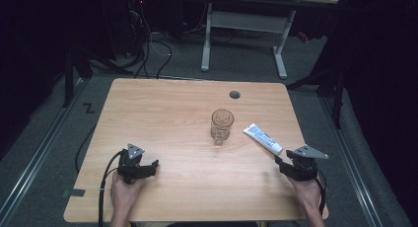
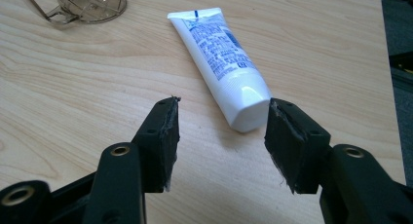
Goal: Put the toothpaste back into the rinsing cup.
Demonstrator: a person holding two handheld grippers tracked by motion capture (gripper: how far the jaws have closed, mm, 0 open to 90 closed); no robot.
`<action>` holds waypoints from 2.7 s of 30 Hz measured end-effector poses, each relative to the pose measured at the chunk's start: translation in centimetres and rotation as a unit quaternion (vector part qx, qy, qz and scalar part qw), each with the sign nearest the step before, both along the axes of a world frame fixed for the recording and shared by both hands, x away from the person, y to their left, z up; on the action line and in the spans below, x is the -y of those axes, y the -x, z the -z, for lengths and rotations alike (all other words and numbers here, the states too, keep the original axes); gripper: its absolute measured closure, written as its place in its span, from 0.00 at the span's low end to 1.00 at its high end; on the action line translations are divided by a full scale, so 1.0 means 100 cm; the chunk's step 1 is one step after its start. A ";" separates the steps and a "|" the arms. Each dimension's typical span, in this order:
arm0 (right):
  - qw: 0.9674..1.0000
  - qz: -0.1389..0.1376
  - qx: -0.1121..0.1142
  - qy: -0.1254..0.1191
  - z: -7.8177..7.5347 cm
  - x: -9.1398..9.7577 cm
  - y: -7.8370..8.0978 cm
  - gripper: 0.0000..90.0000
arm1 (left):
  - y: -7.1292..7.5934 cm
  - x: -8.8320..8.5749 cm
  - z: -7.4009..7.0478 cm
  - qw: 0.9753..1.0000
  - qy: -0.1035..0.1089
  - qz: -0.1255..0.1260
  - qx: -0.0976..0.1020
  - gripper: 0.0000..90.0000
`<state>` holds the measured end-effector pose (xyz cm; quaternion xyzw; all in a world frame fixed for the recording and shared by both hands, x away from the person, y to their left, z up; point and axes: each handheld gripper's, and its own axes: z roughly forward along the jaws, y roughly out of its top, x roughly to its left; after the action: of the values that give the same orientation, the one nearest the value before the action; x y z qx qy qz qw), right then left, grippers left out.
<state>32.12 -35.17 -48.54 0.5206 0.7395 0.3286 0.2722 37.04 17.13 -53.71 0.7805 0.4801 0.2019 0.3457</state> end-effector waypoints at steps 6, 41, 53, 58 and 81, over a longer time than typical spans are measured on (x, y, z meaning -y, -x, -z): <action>1.000 -0.020 -0.004 0.016 -0.007 -0.008 -0.010 0.49 | 0.000 0.000 0.000 1.000 0.000 0.000 0.000 0.21; 0.995 -0.068 -0.062 0.049 -0.026 -0.035 -0.082 0.45 | 0.000 0.000 0.000 1.000 0.001 -0.003 0.001 0.22; 0.993 -0.076 -0.076 0.051 -0.035 -0.037 -0.098 0.42 | 0.000 0.000 0.000 1.000 0.000 -0.003 0.001 0.22; 0.992 -0.079 -0.081 0.058 -0.040 -0.040 -0.106 0.39 | 0.000 0.000 0.000 1.000 0.001 -0.003 0.001 0.22; 0.985 -0.087 -0.131 0.075 -0.032 -0.055 -0.144 0.33 | 0.000 0.000 0.000 1.000 0.001 -0.002 0.001 0.22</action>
<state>46.55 -29.66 -45.29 0.4711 0.8336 0.2236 0.1820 37.03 17.14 -53.71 0.7789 0.4817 0.2035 0.3462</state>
